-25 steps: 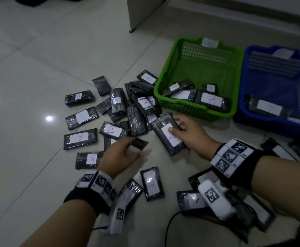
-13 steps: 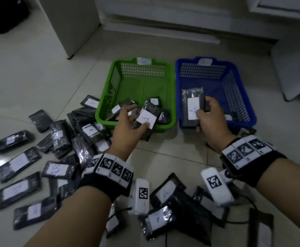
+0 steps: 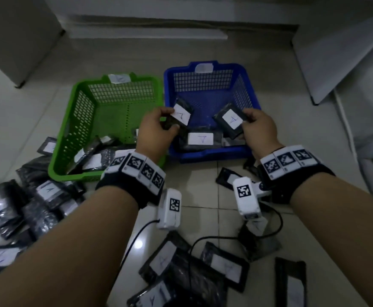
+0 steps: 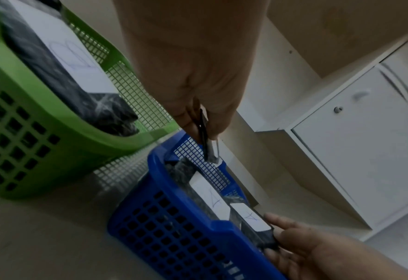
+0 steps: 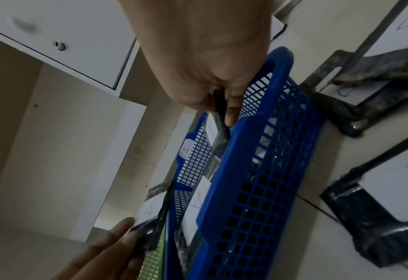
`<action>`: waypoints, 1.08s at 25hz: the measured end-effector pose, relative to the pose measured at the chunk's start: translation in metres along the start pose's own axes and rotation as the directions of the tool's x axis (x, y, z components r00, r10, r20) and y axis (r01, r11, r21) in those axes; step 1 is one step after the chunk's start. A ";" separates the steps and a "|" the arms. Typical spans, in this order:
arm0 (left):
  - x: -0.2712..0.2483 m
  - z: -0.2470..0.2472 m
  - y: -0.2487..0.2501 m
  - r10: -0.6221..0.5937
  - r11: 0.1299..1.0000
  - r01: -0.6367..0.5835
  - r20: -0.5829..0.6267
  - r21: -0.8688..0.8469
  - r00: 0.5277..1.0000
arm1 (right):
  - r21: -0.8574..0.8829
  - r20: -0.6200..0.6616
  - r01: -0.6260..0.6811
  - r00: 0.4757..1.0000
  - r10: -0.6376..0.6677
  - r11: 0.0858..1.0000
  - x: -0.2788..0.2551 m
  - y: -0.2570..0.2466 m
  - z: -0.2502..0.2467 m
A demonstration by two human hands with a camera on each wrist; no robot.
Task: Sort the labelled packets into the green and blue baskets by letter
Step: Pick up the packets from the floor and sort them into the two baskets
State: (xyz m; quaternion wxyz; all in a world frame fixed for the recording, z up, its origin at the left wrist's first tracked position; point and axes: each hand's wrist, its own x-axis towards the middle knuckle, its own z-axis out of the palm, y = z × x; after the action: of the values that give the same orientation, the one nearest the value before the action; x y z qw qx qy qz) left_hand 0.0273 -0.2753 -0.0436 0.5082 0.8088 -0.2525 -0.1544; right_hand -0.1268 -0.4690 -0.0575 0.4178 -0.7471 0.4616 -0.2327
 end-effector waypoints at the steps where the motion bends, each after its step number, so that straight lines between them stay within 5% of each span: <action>1: 0.007 0.006 -0.002 -0.015 0.999 0.014 0.015 0.039 1.000 | 0.002 0.012 -0.002 1.000 0.002 1.000 -0.002 0.001 0.000; 5: 0.012 0.030 0.001 -0.090 0.958 0.035 0.182 0.285 0.979 | -0.065 0.069 -0.010 0.998 0.014 0.998 -0.021 0.010 -0.015; 8: -0.007 0.034 0.010 -0.091 0.927 0.005 0.213 0.375 0.973 | -0.034 -0.006 0.039 0.999 -0.039 0.999 -0.042 0.005 -0.028; 10: -0.028 0.037 0.017 0.072 0.941 -0.113 0.136 0.318 0.988 | -0.011 -0.108 0.061 0.992 -0.062 0.998 -0.055 0.003 -0.040; 12: -0.050 0.046 0.030 0.335 0.897 -0.342 0.073 0.279 0.939 | 0.002 -0.151 0.057 0.987 -0.056 0.998 -0.069 0.007 -0.053; 14: -0.072 0.060 0.038 0.417 0.866 -0.455 0.200 0.206 0.886 | -0.013 -0.150 0.034 0.988 -0.036 0.999 -0.088 0.015 -0.064; 17: -0.091 0.083 0.025 0.353 0.876 -0.467 0.498 0.123 0.792 | -0.056 -0.123 -0.064 0.991 0.057 0.996 -0.114 0.042 -0.071; 21: -0.084 0.111 -0.007 0.207 0.819 -0.510 0.694 0.262 0.689 | -0.253 0.131 -0.284 0.937 0.324 0.925 -0.148 0.078 -0.071; 24: -0.076 0.122 -0.027 0.145 0.790 -0.524 0.733 0.318 0.664 | -0.270 0.232 -0.364 0.874 0.427 0.892 -0.164 0.081 -0.064; 27: -0.082 0.121 -0.038 0.148 0.795 -0.504 0.698 0.338 0.701 | -0.267 0.230 -0.329 0.891 0.391 0.906 -0.166 0.084 -0.051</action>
State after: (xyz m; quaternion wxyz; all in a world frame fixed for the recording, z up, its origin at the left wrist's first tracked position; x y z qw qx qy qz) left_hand -0.0916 -0.3054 -0.1312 0.1800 0.7492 -0.5857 -0.2516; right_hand -0.2831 -0.3624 -0.0935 0.4288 -0.7148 0.5523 0.0095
